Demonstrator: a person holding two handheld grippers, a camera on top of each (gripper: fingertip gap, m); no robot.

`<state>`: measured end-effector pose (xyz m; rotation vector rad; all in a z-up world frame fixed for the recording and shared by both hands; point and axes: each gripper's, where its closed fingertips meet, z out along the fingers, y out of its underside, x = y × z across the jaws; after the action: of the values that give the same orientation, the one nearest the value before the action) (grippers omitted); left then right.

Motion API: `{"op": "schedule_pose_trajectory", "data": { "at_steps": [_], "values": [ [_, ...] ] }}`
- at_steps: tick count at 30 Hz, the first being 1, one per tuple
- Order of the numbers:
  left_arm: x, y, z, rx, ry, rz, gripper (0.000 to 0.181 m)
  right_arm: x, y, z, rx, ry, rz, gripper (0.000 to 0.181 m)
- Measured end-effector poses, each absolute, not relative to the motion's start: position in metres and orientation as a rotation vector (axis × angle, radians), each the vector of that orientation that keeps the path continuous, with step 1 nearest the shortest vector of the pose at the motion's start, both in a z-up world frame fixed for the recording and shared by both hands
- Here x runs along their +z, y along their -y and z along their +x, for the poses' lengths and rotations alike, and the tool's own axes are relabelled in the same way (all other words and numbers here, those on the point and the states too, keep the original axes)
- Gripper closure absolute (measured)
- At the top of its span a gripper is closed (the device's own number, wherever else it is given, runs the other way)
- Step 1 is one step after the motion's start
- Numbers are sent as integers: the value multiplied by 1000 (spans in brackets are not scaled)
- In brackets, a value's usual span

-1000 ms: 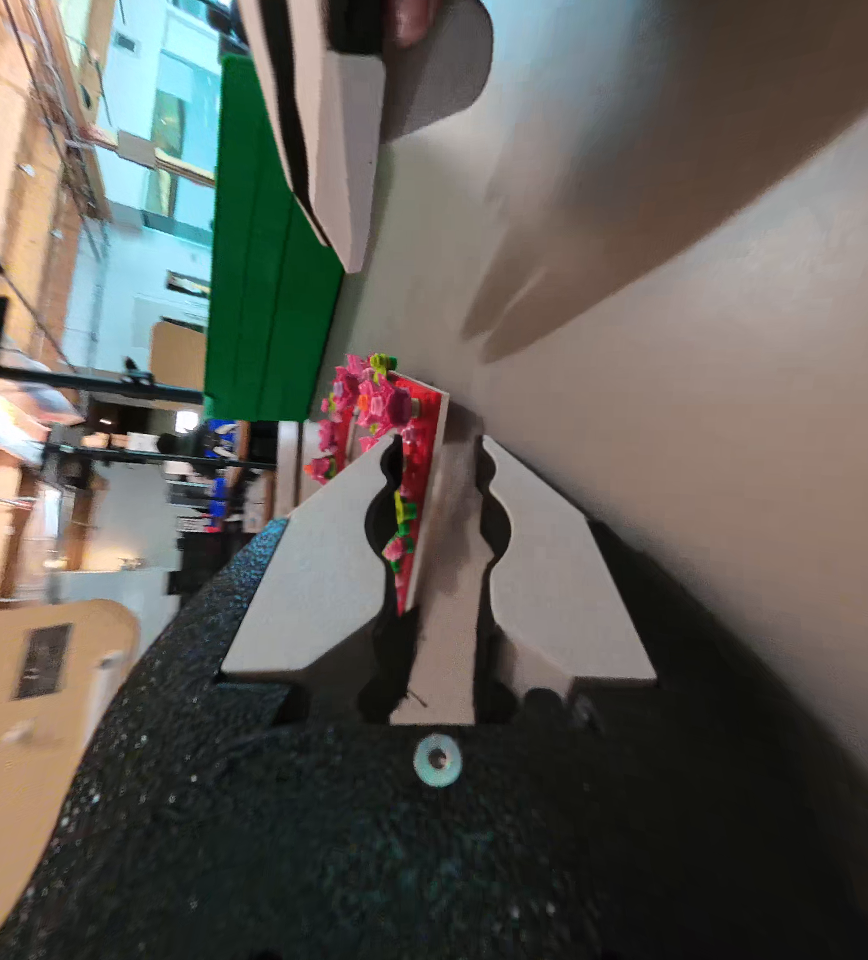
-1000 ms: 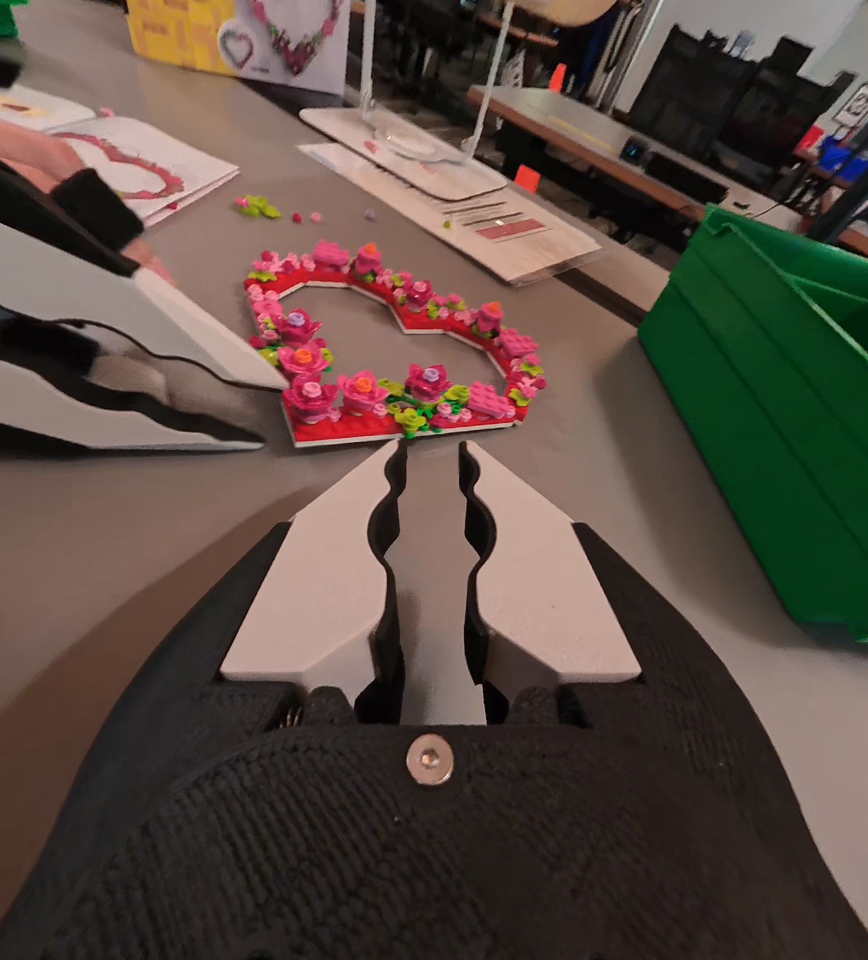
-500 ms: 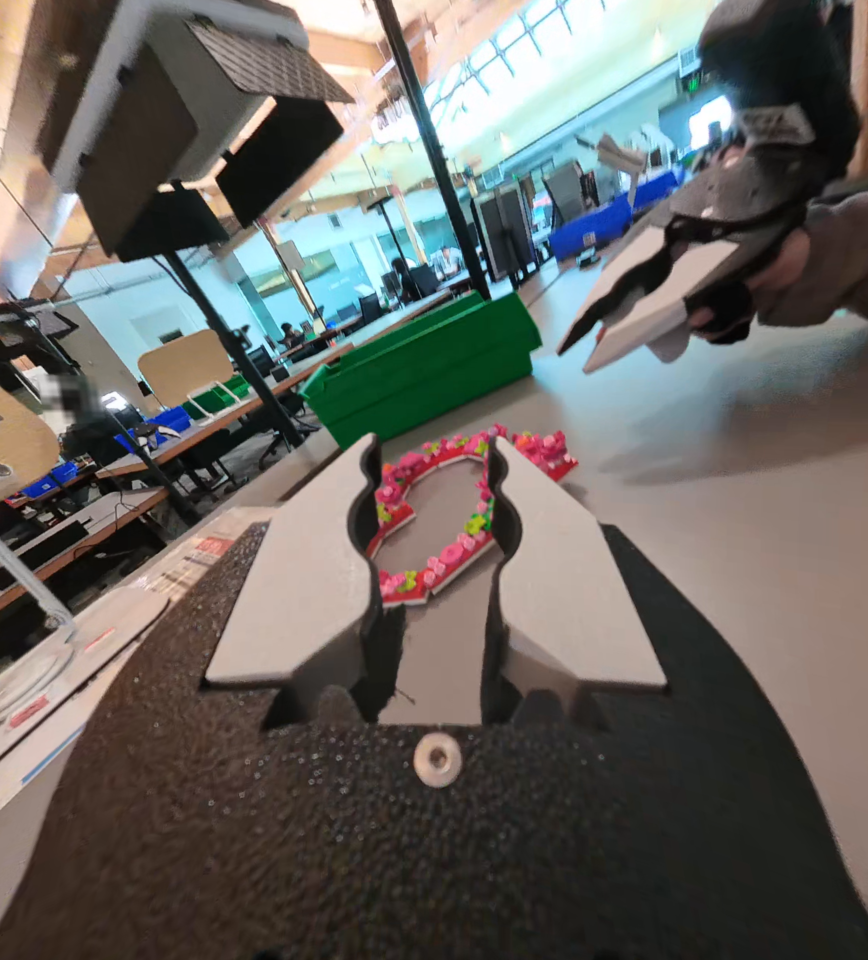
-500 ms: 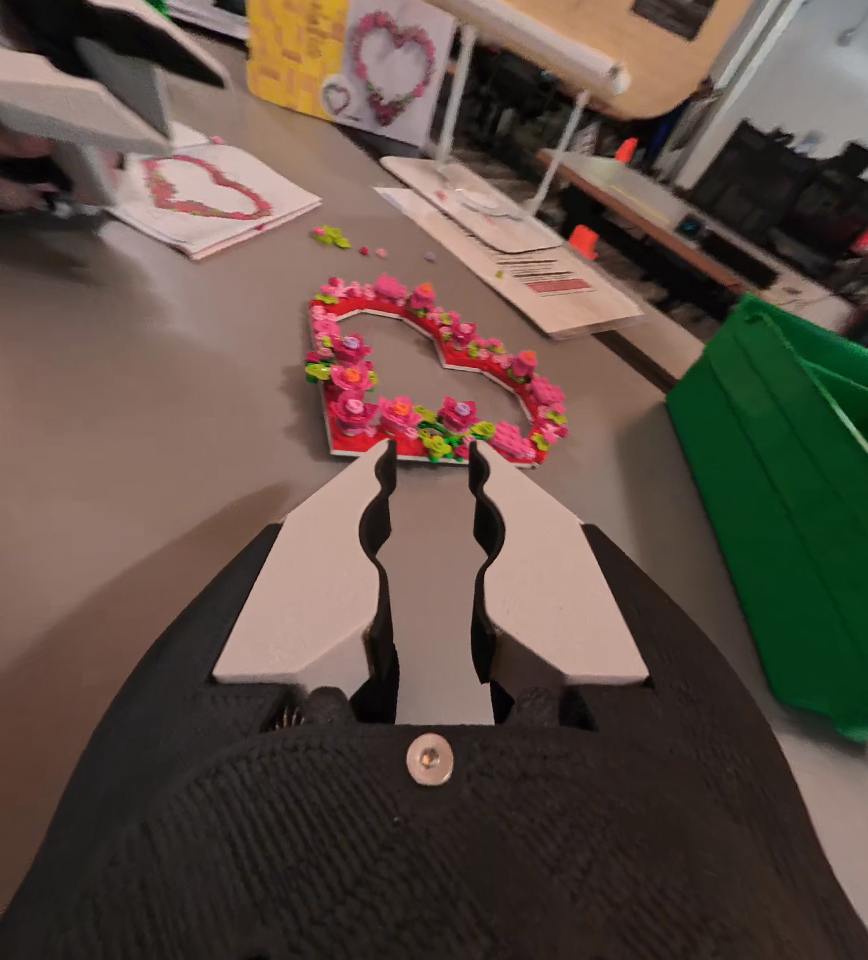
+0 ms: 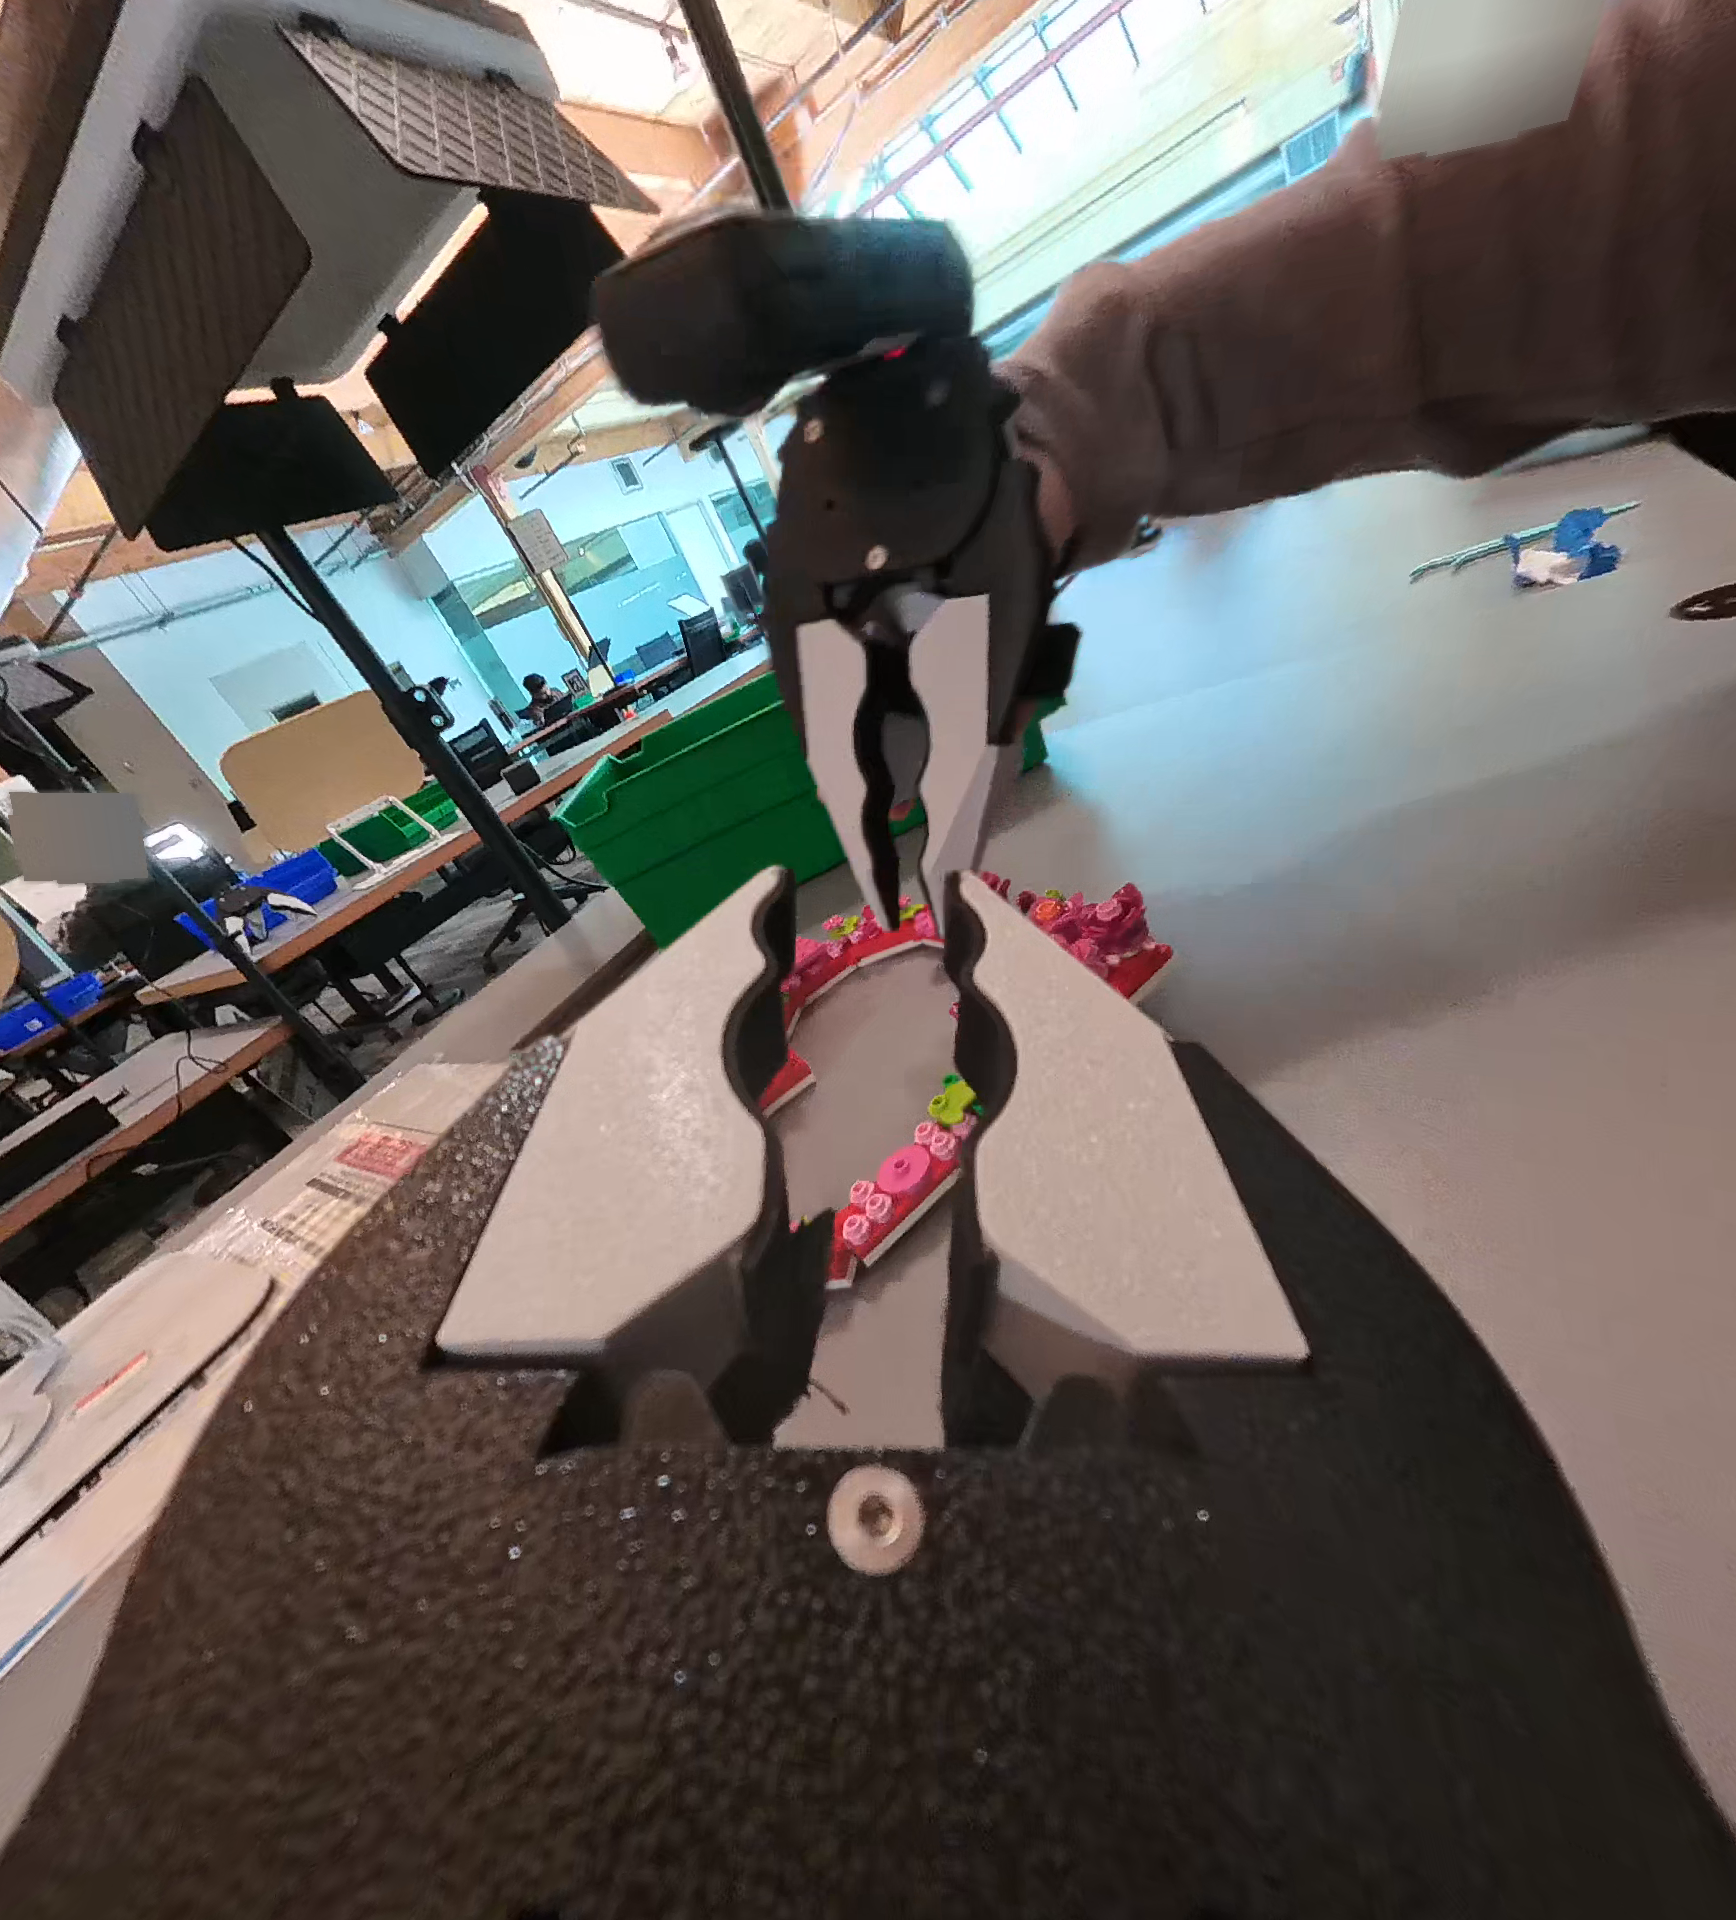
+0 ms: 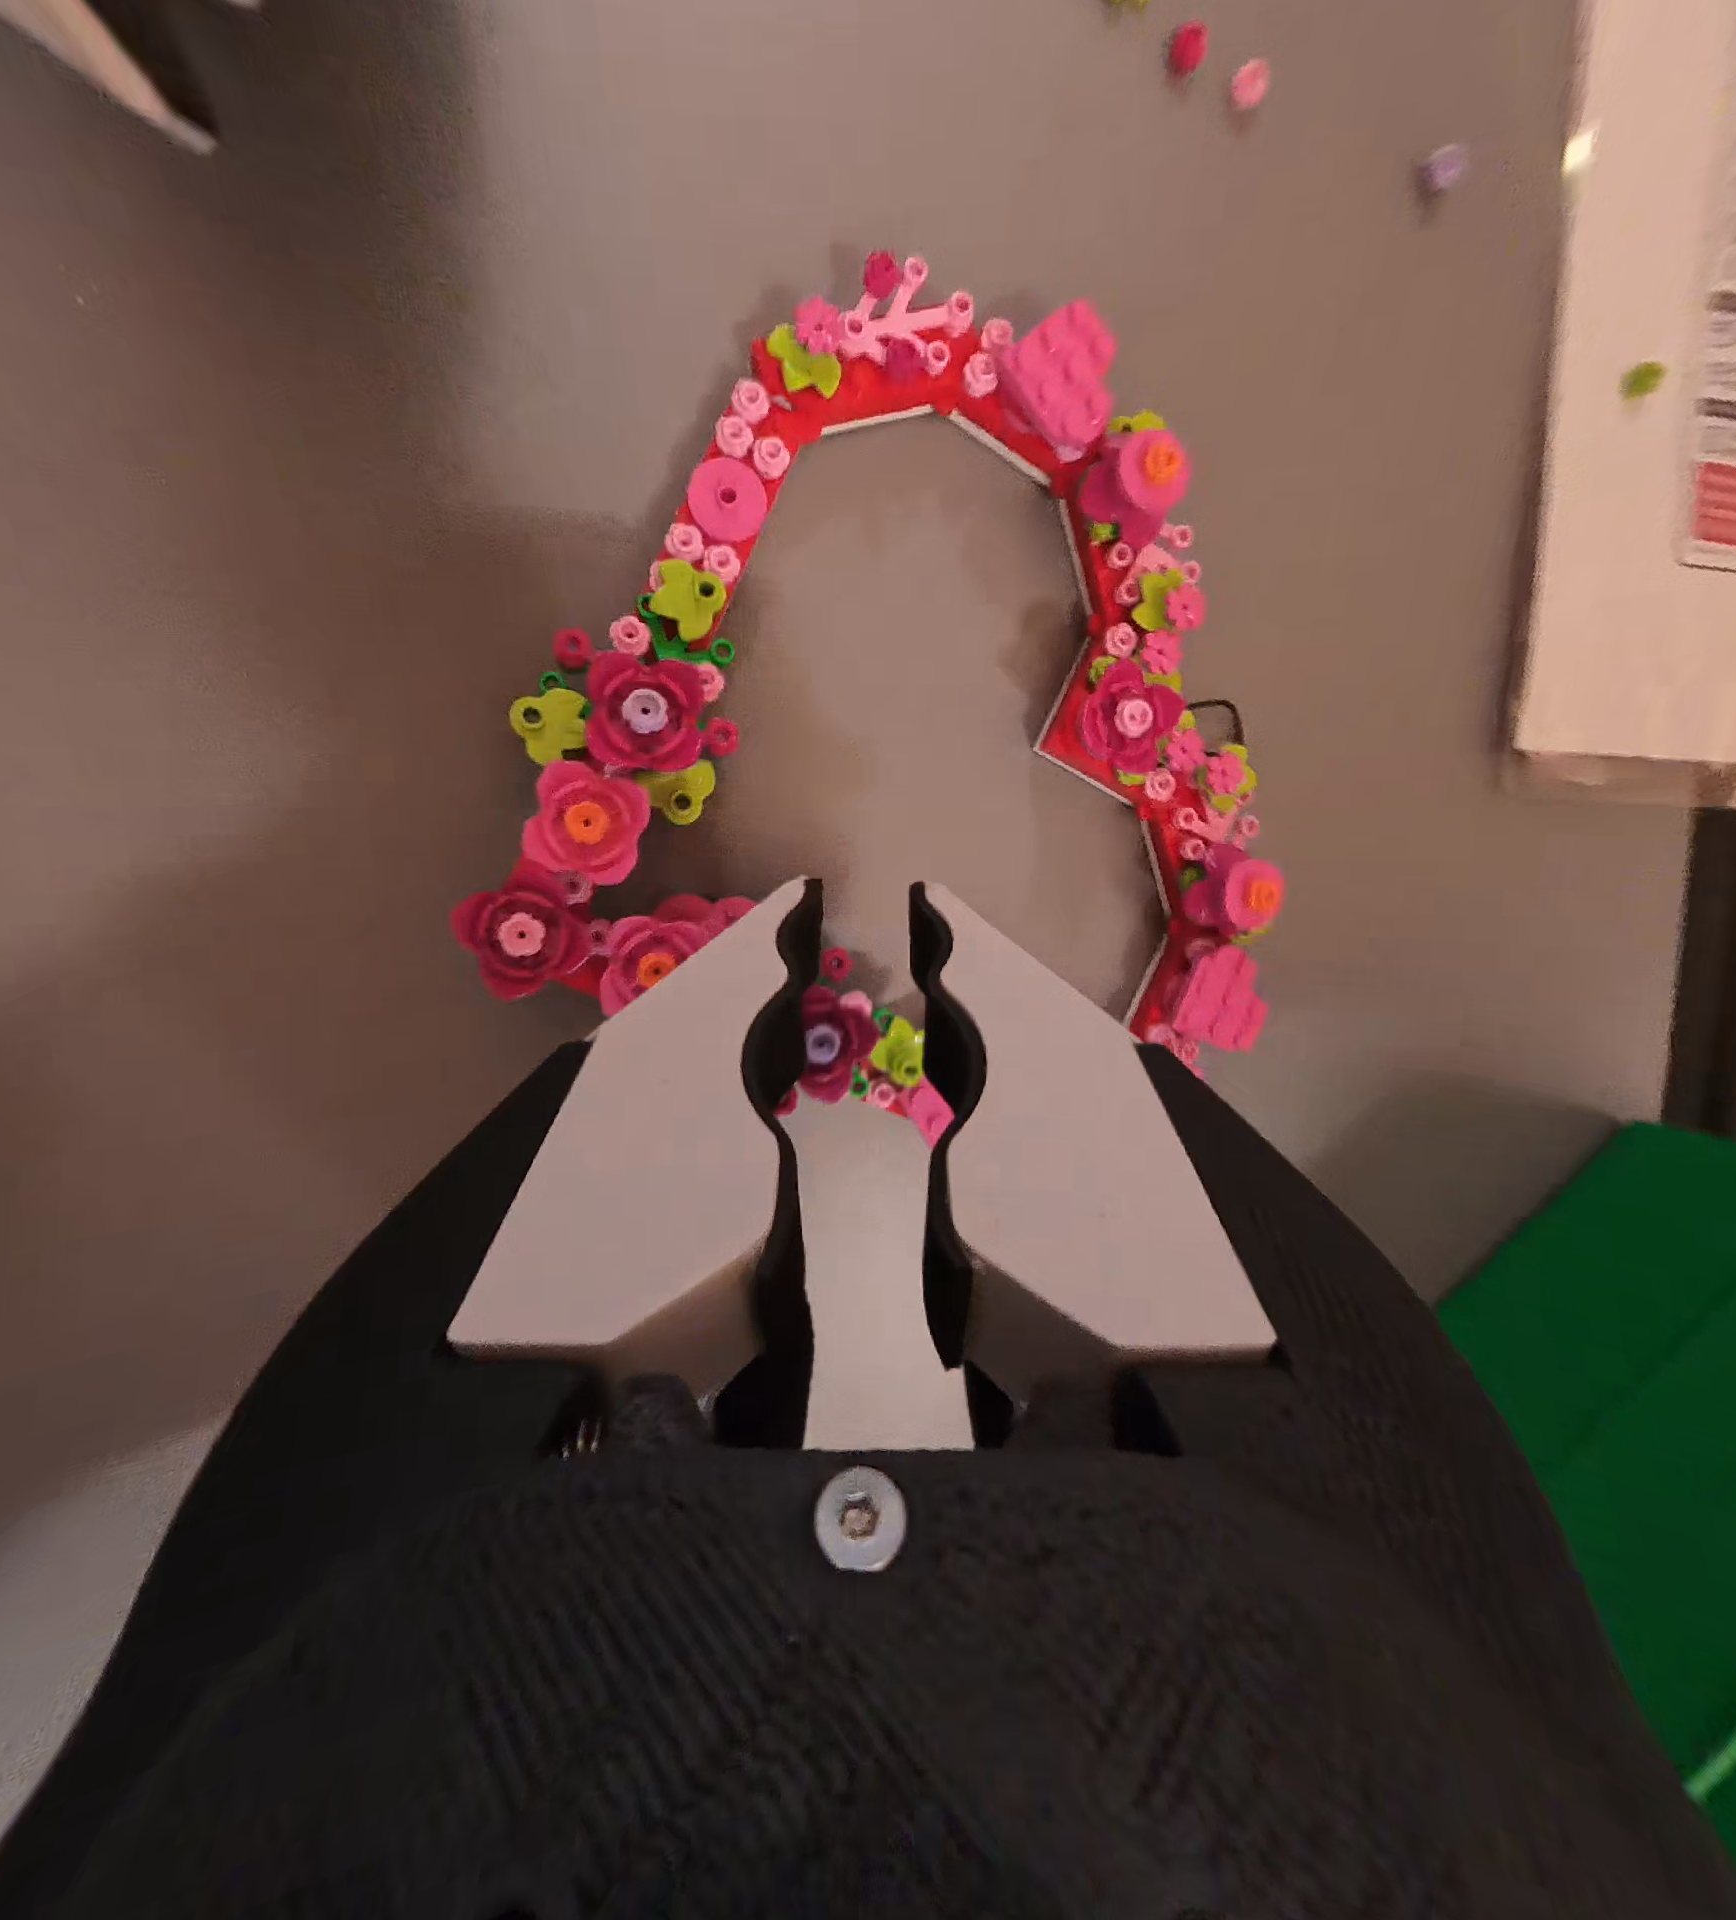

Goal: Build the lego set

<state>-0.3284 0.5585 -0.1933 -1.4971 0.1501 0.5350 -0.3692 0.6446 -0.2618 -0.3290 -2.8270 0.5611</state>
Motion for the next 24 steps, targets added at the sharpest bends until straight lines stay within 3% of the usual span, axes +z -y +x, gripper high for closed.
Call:
{"op": "schedule_pose_trajectory", "data": {
  "at_steps": [1, 14, 20, 24],
  "values": [
    [-194, -559, -329, 529, -147, -1499, 156, -267, -642, -372, 532, 2877, -322, 168],
    [-197, -560, -332, 470, -113, -1525, 159, -295, -673, -337, -92, 3320, -300, 181],
    [-198, -561, -333, 460, -99, -1533, 158, -290, -675, -334, -56, 3252, -302, 180],
    [-195, -559, -338, 459, -66, -1520, 155, -261, -663, -354, 266, 2979, -401, 163]
  ]
}}
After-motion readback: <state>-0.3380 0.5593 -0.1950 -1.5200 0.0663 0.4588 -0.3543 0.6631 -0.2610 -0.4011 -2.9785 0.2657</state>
